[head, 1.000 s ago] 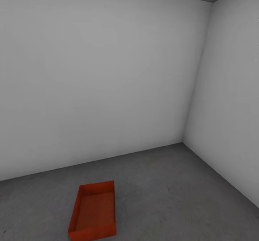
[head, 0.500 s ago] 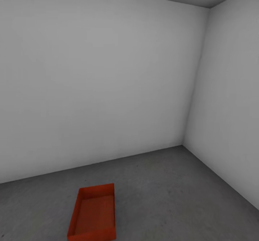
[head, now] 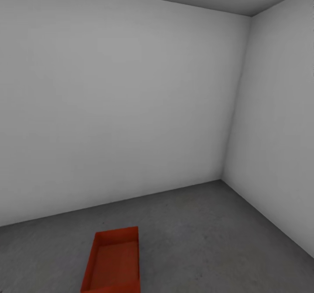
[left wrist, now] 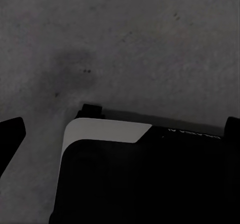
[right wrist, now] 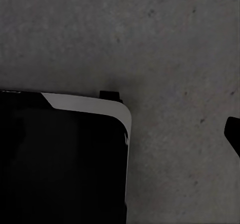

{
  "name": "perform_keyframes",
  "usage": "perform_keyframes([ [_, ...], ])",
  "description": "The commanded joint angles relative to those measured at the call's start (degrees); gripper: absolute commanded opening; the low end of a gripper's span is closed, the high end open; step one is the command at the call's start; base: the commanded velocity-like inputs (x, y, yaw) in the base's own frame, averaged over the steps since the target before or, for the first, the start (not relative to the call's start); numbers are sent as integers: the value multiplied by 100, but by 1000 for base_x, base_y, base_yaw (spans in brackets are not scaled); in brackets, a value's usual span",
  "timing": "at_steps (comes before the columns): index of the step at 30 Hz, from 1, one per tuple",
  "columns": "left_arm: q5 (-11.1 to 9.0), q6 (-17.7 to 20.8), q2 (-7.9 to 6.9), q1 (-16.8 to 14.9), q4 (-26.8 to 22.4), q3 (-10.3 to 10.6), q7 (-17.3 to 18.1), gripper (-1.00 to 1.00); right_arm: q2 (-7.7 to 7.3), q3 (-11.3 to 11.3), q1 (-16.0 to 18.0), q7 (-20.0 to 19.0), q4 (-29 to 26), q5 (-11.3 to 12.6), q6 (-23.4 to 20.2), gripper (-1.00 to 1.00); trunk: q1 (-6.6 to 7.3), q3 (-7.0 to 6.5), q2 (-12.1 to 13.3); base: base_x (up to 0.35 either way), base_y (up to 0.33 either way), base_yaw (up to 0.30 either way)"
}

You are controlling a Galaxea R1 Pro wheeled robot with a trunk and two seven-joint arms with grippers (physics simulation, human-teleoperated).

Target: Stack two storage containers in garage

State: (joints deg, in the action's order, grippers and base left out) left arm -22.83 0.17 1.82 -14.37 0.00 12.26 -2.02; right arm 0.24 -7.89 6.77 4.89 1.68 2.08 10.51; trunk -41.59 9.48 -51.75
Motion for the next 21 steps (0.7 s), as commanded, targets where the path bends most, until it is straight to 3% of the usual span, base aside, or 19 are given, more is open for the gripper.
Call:
perform_keyframes([
  [1, -46, 2, 2, -4, 0, 49, -20, 100, 3, -46, 8, 21, 20, 21, 30, 100, -1, -1, -5, 0, 0, 0],
  [21, -46, 1, 11, 31, 0, 49, -24, 100, -6, -84, 8, 13, 16, -63, 14, 100, -1, -81, -5, 0, 0, 0],
])
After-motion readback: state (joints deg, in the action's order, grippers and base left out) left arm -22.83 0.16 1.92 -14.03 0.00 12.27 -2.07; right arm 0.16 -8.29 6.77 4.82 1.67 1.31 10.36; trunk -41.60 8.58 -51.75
